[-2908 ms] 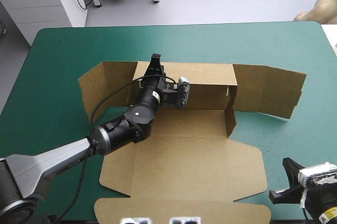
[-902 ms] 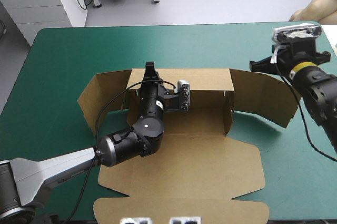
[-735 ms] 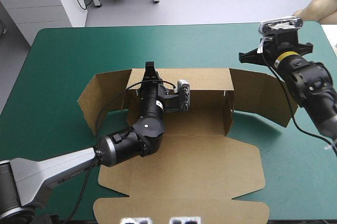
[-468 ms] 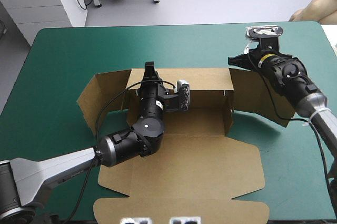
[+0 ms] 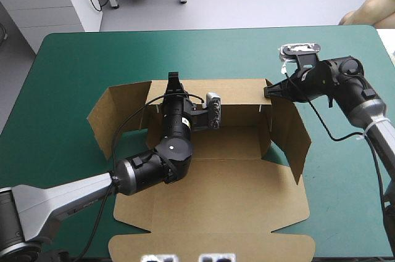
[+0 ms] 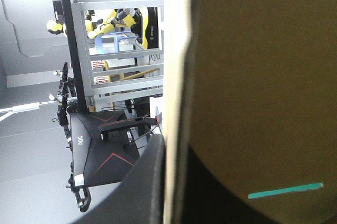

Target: Fold the box

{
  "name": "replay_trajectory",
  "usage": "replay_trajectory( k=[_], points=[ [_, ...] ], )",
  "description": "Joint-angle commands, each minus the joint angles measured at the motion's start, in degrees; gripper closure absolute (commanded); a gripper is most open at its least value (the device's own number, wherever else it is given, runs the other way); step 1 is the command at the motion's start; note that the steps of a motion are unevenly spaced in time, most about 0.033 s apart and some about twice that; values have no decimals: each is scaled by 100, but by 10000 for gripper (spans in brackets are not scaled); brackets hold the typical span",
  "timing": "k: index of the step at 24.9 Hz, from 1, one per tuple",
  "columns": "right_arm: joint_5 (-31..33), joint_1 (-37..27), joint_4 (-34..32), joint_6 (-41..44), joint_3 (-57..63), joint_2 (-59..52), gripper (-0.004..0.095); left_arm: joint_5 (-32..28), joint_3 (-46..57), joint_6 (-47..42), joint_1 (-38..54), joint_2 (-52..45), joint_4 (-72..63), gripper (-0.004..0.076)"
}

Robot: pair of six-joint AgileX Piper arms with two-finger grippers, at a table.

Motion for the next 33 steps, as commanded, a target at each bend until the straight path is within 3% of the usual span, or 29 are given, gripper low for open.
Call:
replay_trajectory(
  k=[1,5,16,19,24,27,29,32,33],
  points=[
    [328,-30,200,-238,-206,-208,928,207,-162,-117,-23,-247,336,732],
    [403,-30,368,-280,-180,-269,928,207,-162,-117,-23,-247,336,732],
    [-896,-19,1739,-1398,1664,-1753,928,207,-162,-117,-23,-247,336,732],
    [-1772,-19,2723,-2370,2640,-2289,928,207,-162,-117,-23,-247,336,732],
    [-2875,-19,3430,-3406,3466,-2767,928,207,-162,-117,-23,-247,336,732],
    [-2839,-19,3429,-3449,3529,-2767,918,207,-162,-117,-23,-247,336,732],
    [-2709,-19,3429,-3770,3518,-2767,873,207,-162,-117,-23,-247,336,732],
    [-2279,-19,3442,-4136,3445,-2767,638,207,-162,-117,-23,-247,336,732],
    [-2186,-19,3442,-4334,3435,-2767,517,207,-162,-117,-23,-247,336,732]
  ],
)
